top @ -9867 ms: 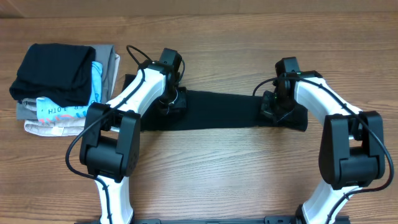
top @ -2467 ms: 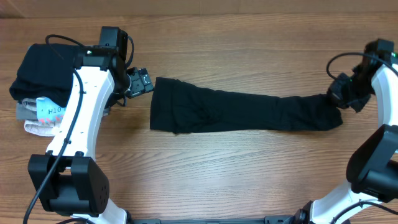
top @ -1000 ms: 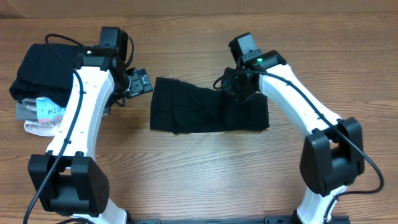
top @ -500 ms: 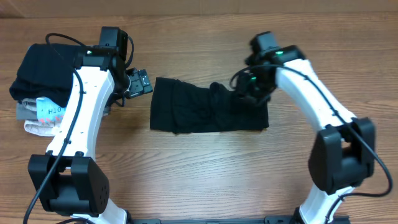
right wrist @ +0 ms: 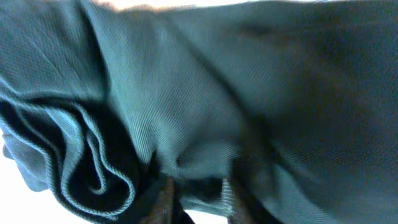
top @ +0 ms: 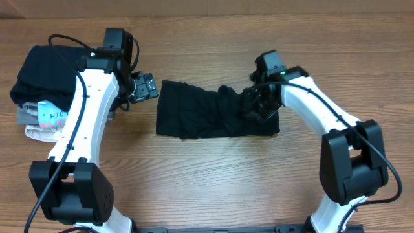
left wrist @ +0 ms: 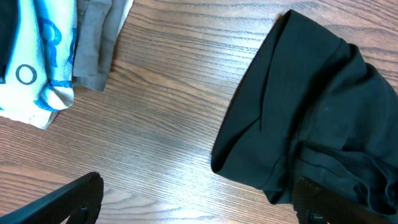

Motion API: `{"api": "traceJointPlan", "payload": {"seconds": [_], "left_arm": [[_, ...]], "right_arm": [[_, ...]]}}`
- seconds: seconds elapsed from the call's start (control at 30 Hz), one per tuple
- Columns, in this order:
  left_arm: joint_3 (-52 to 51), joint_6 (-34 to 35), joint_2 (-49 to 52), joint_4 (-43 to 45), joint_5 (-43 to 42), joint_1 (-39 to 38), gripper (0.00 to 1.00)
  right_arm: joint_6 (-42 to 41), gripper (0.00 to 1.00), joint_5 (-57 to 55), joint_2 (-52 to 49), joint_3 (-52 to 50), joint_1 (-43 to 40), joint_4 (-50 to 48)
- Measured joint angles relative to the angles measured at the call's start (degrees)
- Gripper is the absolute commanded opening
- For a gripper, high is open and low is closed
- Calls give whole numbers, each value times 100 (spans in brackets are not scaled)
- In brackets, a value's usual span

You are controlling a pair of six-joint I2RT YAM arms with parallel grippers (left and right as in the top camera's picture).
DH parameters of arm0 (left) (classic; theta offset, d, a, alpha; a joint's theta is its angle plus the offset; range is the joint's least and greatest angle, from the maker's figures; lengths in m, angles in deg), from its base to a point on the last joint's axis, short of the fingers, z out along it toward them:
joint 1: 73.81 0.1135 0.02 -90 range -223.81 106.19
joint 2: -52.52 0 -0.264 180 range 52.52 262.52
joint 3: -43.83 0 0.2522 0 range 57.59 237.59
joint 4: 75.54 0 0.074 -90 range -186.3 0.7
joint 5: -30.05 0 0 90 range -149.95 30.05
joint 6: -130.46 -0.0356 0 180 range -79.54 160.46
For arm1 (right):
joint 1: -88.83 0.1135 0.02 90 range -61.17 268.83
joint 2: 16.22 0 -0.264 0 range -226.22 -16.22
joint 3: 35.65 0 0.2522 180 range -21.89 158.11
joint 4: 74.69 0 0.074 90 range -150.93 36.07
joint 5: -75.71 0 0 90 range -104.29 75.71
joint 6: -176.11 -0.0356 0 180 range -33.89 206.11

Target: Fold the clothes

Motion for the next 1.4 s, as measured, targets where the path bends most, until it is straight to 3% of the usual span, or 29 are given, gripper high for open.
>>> {"api": "traceJointPlan", "payload": {"seconds": [0.5, 0.63, 0.8, 1.4], "left_arm": [[0, 0, 0, 0, 2, 0, 100], [-4, 0, -2, -15, 4, 0, 100], [-4, 0, -2, -20, 17, 0, 100], [-4, 0, 0, -20, 24, 0, 100]], "right_arm": [[74, 26, 1364, 2, 4, 369, -166], [125, 15, 1523, 2, 487, 96, -234], [2, 7, 1231, 13, 713, -107, -439], [-348, 8, 162, -706, 713, 575, -1388]]}}
